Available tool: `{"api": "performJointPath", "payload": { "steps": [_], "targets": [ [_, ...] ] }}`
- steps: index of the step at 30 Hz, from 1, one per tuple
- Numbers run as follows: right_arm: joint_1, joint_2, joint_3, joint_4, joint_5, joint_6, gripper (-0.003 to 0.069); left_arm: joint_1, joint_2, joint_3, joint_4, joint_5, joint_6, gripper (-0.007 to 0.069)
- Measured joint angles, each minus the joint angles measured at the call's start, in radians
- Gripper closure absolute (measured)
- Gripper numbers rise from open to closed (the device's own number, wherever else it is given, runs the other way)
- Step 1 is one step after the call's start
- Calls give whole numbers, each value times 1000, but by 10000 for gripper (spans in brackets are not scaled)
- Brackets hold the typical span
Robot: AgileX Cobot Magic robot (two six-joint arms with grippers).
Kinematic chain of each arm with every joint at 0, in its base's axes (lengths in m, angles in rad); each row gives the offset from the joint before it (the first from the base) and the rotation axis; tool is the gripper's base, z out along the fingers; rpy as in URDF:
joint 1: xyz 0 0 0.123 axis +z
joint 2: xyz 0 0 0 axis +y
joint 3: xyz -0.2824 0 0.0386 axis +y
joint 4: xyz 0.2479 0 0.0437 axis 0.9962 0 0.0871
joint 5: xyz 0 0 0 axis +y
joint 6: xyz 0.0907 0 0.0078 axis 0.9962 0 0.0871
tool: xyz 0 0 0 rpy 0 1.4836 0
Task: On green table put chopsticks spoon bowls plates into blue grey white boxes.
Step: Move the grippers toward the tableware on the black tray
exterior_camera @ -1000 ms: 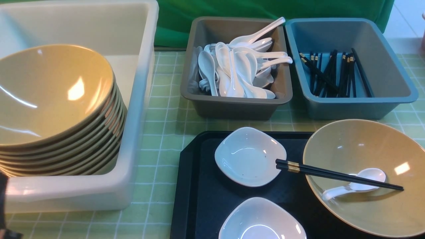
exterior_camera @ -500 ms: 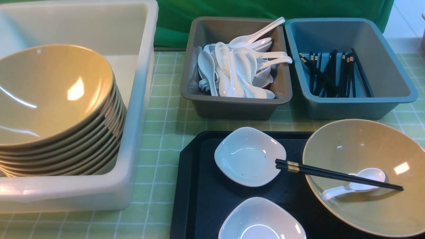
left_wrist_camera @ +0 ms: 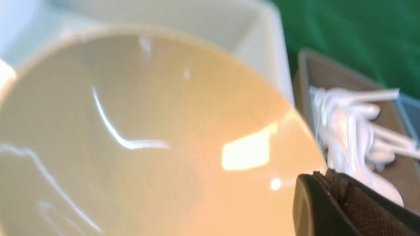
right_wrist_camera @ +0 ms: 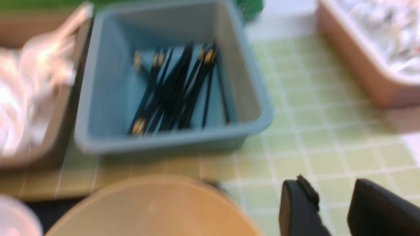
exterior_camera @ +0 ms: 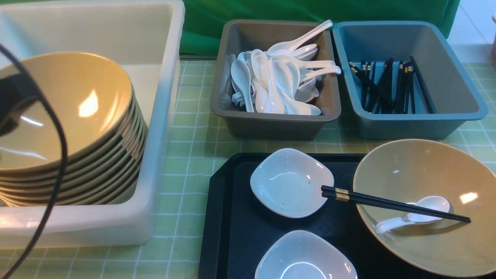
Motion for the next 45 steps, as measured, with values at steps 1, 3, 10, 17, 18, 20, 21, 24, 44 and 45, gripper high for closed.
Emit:
{"api": "performJointPath", "payload": {
  "steps": [1, 3, 10, 17, 18, 20, 21, 24, 44, 45],
  "targets": [
    [0, 2, 0, 0, 4, -2, 423, -6, 2, 0, -4, 9, 0, 626],
    [59, 27, -3, 0, 61, -22, 423, -45, 25, 0, -58, 54, 28, 626],
    [247, 154, -36, 70, 294, -304, 423, -223, 74, 2, -233, 210, 292, 626],
    [426, 331, -124, 91, 372, -688, 423, -372, 78, 3, -472, 227, 742, 626],
    [448, 363, -145, 91, 387, -747, 423, -385, 78, 3, -503, 225, 826, 626],
    [473, 409, -182, 92, 397, -839, 423, -395, 78, 3, -549, 223, 939, 626],
    [481, 435, -195, 94, 397, -879, 423, -397, 78, 3, -571, 223, 991, 626],
    [486, 508, -226, 103, 387, -996, 423, -397, 78, 3, -626, 222, 1090, 626],
    [363, 674, -281, 444, 383, -1502, 279, -397, 78, 3, -671, 267, 1143, 626],
    [363, 685, -281, 439, 383, -1507, 277, -397, 78, 3, -671, 267, 1143, 626]
  ]
}}
